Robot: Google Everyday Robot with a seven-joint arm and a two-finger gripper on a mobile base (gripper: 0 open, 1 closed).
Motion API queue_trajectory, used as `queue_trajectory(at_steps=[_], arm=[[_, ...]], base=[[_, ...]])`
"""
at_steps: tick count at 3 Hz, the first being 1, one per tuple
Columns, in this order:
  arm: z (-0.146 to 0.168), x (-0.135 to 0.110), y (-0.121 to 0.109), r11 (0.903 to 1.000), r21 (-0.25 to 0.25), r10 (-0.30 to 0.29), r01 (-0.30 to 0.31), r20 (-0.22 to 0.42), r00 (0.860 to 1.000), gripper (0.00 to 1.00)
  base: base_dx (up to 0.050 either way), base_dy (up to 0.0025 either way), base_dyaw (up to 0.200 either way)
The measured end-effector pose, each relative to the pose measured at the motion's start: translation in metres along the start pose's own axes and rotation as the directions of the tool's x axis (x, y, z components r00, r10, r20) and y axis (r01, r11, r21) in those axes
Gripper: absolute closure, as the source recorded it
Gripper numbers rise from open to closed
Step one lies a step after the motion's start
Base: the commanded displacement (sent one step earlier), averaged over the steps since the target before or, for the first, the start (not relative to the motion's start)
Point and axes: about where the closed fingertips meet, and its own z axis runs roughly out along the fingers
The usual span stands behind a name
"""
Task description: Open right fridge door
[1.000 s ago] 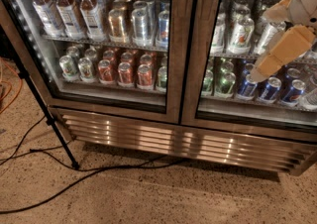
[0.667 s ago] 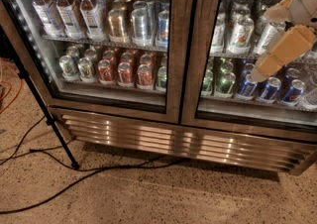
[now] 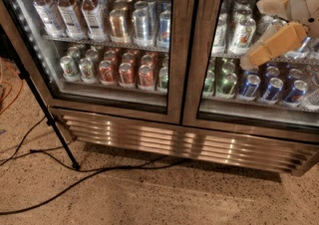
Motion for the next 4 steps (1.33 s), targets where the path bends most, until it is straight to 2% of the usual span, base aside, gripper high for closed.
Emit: queue_trajectory(at_steps=[1,2,3,4], arm=[[0.003,-0.021,-0.006,0.9998,-0.021,0.006,-0.002,0.190,0.982,0.00],[0.004,-0.034,-0.006,0.9986,-0.052,0.020,-0.009,0.230,0.973,0.00],[0.004,-0.034,-0.006,0.9986,-0.052,0.020,-0.008,0.230,0.973,0.00],[0.019,-0.049,-0.008,0.9958,-0.059,-0.052,0.071,0.278,0.959,0.00]], base=[[0.000,0.00000,0.000],[0.000,0.00000,0.000],[0.000,0.00000,0.000],[0.000,0.00000,0.000]])
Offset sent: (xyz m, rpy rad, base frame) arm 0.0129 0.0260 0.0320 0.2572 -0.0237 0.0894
